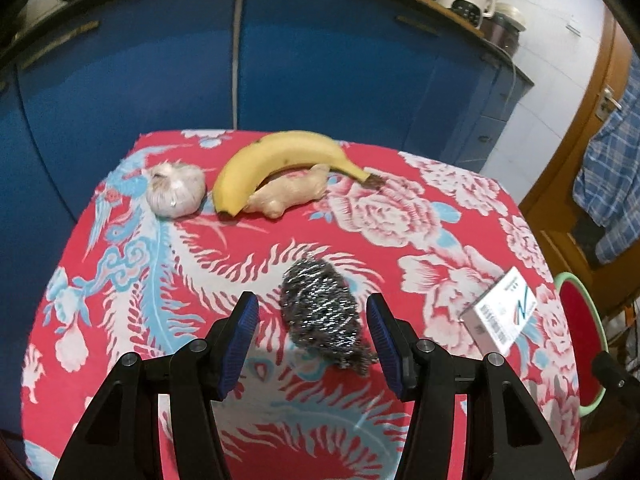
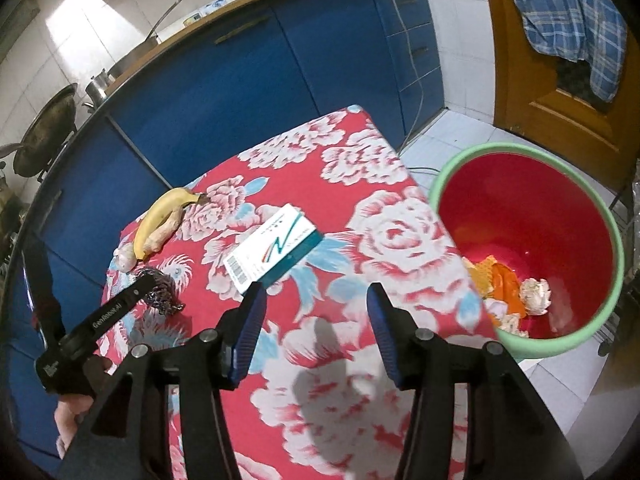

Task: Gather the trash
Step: 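Grasp the steel wool scrubber with the left gripper while the right grasps the white medicine box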

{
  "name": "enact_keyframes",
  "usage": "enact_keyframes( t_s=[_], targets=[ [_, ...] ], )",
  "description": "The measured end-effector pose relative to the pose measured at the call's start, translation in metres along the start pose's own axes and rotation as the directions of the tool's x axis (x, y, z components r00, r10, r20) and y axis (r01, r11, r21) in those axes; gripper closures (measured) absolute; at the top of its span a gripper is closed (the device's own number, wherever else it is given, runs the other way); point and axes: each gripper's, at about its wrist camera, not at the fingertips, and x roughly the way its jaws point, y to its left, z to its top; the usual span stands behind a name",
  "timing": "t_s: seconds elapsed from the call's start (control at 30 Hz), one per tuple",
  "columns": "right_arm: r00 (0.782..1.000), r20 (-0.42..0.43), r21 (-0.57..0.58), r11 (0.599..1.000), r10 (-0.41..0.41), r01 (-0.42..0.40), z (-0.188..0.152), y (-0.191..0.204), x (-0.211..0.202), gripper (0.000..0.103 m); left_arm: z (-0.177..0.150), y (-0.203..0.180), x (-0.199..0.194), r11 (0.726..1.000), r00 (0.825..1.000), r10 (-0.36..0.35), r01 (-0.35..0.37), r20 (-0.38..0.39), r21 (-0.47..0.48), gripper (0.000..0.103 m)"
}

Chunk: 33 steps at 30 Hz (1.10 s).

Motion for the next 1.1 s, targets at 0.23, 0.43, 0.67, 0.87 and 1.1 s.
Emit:
enact_keyframes(
  t_s=[0.23,0.43,0.67,0.87,1.1],
  targets=[
    [0.998,-0.069,-0.019,1.000,-0.003,0.002,0.008,0.020,0.031,0.047,-0.003,0.004,0.011,0.999,0.999,-0.036,0.036,-0.010,-0.021,0.045],
    [0.995,-0.098,-0.019,1.000,-0.008,0.006,0.014,0.037,0.053,0.047,-0.004,0.008,0.017,0.998,0.998,-0.060,0.059,-0.018,-0.029,0.046],
    [0.994,-0.108,0.064,0.998,-0.012,0.019,0.021,0.041,0.077,0.046,-0.004,0.015,0.017,0.994,0.996,-0.093,0.093,-0.015,-0.050,0.064],
    [0.993,-0.111,0.111,0.993,-0.026,0.038,0.024,0.047,0.092,0.044,-0.002,0.027,0.011,0.990,0.994,-0.109,0.109,0.004,-0.092,0.065],
    [0.991,-0.124,0.066,0.996,-0.048,0.057,0.028,0.065,0.111,0.039,0.000,0.039,0.009,0.985,0.994,-0.105,0.107,0.021,-0.138,0.065]
  ],
)
